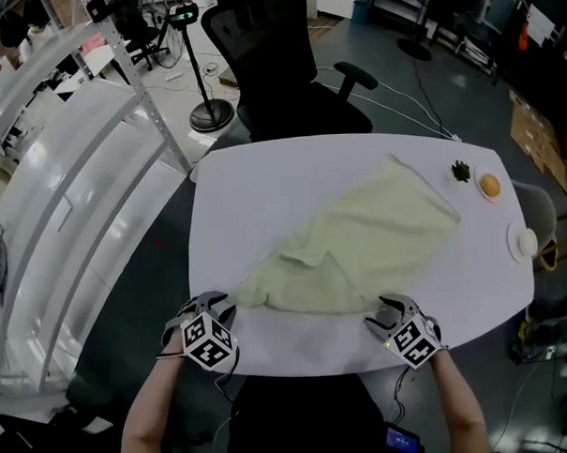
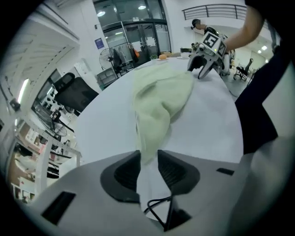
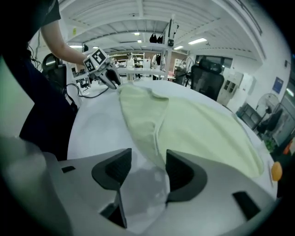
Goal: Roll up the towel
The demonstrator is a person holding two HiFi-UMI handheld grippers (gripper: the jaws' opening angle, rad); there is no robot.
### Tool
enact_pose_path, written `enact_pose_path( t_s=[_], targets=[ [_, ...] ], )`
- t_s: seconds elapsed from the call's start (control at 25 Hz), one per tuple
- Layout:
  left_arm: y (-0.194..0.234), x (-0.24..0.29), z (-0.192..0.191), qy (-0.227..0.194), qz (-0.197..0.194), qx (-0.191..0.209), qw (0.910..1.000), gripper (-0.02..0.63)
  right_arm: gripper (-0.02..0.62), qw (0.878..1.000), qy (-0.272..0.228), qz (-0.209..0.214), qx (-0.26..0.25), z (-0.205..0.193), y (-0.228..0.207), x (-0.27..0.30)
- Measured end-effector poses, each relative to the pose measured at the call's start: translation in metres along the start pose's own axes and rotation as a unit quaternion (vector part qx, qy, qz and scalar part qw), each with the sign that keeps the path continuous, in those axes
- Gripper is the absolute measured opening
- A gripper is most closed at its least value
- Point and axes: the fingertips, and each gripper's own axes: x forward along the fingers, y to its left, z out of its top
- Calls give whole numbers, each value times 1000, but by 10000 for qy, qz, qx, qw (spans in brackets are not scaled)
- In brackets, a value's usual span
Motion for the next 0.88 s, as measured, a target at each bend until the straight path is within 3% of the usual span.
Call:
enact_pose_path(
  t_s=[0.2,0.24,0.28,0.6,0.76,0.88],
  targets=[
    [7,14,2,53,268,756,9968,37,184,9993,189,-54,-304,-7,-5,1],
    [8,14,2,87,212,807,9965,26,76,9990,215,-109,-371,-8,-8,-1],
    [8,13,3,131,143,854,9962,25,29,9987,231,-128,-427,-8,-10,-4],
    [23,-16,-24,658,-133,1272,9896,15,25,9967,317,141,-738,-5,-9,-38],
    [29,-29,-47,1058,-364,1581,9811,14,25,9946,512,445,-787,-9,-11,-57],
    [28,-35,-41,751,-329,1551,9845,14,25,9935,658,538,-764,-17,-15,-59]
  ],
)
